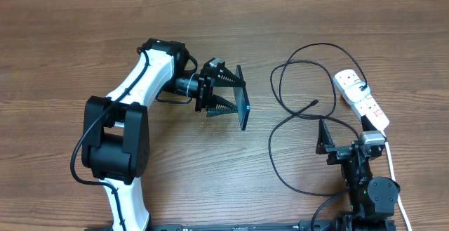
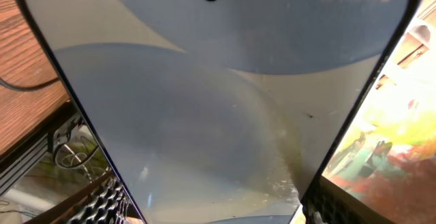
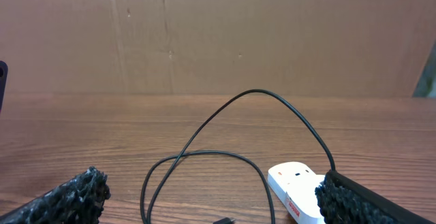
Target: Plug charger to phone and switch on socket
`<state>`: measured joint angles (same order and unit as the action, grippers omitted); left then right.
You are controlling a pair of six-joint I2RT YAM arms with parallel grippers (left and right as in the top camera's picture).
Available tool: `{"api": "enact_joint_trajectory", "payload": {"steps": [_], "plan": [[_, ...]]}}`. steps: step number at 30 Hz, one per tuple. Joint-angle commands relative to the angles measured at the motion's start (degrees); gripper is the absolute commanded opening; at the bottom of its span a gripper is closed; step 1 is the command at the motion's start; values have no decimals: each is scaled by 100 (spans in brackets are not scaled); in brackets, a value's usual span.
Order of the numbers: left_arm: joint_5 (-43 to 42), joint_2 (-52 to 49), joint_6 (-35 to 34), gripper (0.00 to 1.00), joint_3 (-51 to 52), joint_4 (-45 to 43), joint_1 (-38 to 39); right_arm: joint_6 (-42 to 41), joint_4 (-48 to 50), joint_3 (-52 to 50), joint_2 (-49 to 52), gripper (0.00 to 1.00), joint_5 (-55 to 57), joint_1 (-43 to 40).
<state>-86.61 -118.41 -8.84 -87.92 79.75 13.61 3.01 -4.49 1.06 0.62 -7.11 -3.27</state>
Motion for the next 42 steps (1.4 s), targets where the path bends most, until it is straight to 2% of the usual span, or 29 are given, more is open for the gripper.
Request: {"api": "enact_joint_trajectory", "payload": {"steps": [1,26,29,31,34,38,40,42], "plan": [[-400,2,-15,45,-166,-7,-114,7,28,-61,-46,100,-2,37],[-398,2,-59,45,-166,146,-170,7,28,-61,-46,100,-2,37],[-396,2,-59,45,-166,144,-170,-85,232,-61,-46,100,-374,37],[-396,2,-59,45,-168,144,-170,-750,175,-61,-46,100,-1252,37],[-391,2,-59,45,-166,142,-170,-2542,136,-59,-31,100,-2955,37],[-389,2,-59,45,-166,142,-170,-4124,114,-59,-28,100,-4688,37],[-387,2,-59,45,-166,142,-170,-4378,116,-59,-28,100,-4913,37],[-382,2,-57,45,-168,142,-170,-4288,140,-57,-28,100,-4758,37]]}}
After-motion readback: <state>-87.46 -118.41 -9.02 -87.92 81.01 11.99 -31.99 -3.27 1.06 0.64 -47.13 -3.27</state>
